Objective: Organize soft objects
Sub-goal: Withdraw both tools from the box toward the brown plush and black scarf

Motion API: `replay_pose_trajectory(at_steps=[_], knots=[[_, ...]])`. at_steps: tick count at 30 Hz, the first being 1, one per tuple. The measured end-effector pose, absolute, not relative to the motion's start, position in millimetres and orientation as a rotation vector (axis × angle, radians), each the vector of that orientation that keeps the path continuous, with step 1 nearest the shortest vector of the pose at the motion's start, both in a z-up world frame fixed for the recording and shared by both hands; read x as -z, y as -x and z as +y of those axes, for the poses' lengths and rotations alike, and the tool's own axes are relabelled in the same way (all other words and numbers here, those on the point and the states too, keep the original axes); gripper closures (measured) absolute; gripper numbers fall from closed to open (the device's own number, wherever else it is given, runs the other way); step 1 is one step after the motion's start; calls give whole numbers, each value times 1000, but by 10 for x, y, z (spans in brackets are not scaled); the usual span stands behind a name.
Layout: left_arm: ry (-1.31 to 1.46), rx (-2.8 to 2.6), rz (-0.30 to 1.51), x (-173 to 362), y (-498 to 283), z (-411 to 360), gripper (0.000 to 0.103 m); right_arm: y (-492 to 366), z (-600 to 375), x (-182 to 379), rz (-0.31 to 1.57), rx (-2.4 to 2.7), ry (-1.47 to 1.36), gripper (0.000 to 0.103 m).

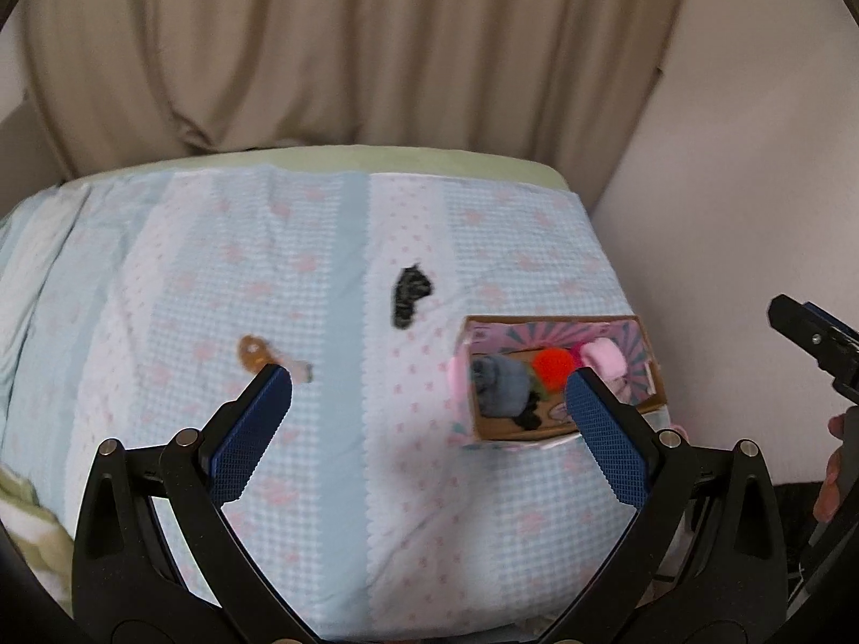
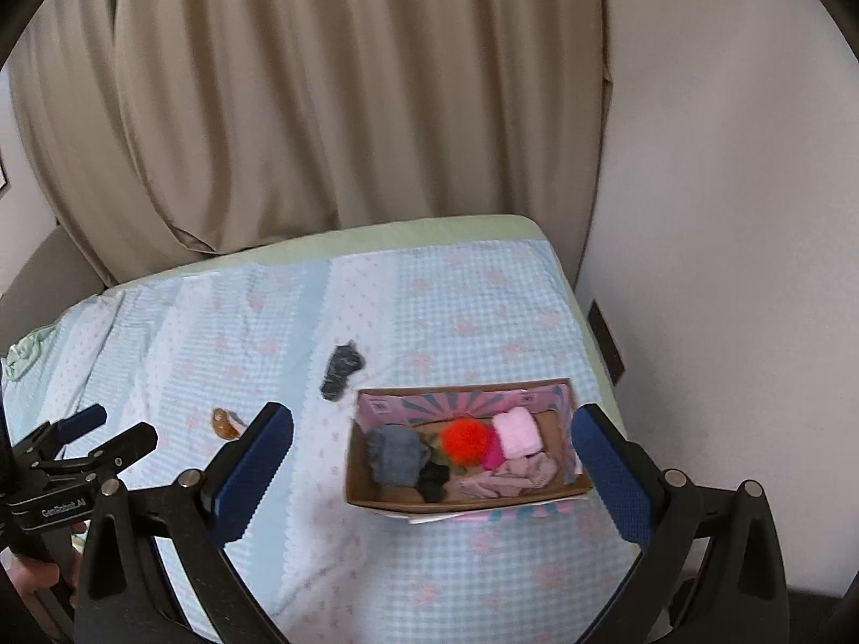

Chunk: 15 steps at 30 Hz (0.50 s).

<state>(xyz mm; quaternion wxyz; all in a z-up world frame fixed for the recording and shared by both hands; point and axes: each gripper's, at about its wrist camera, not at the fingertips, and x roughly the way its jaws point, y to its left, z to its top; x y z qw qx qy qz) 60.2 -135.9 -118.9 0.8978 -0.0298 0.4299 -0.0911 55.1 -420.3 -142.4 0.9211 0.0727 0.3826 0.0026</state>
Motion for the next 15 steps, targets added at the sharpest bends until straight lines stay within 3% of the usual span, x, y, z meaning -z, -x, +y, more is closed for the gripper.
replay_pose_trajectory(at_steps=[15], knots=[[233, -73, 949, 1695, -855, -43, 1, -1422, -3079, 1830, 817, -199, -135, 0]])
